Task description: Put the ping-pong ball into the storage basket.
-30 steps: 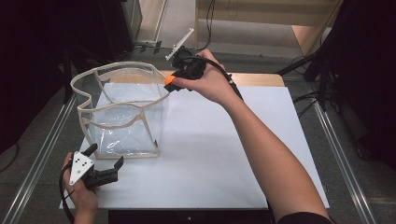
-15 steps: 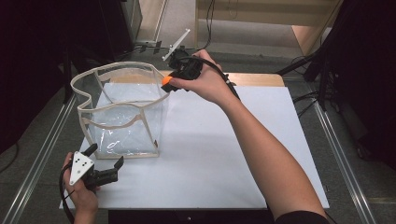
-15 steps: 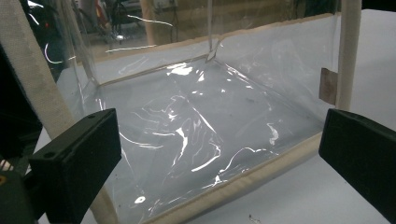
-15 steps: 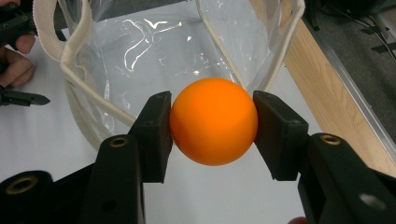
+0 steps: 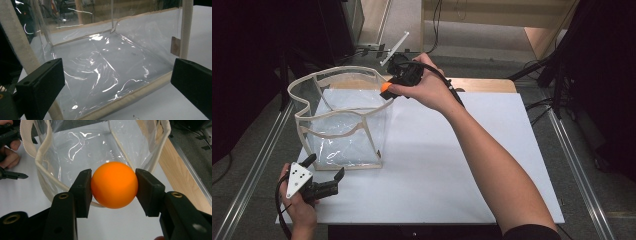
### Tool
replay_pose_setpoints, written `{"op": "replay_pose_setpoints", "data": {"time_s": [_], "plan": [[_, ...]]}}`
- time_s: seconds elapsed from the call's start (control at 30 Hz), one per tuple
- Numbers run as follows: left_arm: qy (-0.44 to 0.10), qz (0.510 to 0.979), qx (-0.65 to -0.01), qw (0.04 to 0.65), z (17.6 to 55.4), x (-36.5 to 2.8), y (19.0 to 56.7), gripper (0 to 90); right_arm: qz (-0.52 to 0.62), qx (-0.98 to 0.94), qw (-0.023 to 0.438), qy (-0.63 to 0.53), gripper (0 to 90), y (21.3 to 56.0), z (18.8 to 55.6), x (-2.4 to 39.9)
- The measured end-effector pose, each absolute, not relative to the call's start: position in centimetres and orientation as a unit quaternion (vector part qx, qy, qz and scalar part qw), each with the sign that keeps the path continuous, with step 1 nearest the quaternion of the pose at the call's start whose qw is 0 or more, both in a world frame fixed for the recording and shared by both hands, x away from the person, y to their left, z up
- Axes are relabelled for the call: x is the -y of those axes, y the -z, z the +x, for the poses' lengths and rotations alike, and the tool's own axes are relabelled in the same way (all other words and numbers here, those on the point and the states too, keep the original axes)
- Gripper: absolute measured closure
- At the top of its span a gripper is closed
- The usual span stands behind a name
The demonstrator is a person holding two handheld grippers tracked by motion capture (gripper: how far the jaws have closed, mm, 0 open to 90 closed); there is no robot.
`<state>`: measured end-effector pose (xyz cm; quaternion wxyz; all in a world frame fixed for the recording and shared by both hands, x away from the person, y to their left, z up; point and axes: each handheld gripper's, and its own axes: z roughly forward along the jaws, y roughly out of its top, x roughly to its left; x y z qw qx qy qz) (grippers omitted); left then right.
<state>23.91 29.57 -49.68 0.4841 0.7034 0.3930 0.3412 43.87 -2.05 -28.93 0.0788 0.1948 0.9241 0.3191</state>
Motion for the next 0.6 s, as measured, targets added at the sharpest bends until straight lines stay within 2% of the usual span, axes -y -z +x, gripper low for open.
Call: {"op": "replay_pose_setpoints", "data": {"time_s": [0.6], "plan": [[-0.34, 0.703, -0.393, 0.486, 23.9, -29.6, 49.7, 0.0, 0.186, -0.927, 0.074, -0.318, 47.2, 28.9, 43.8, 0.7]]}}
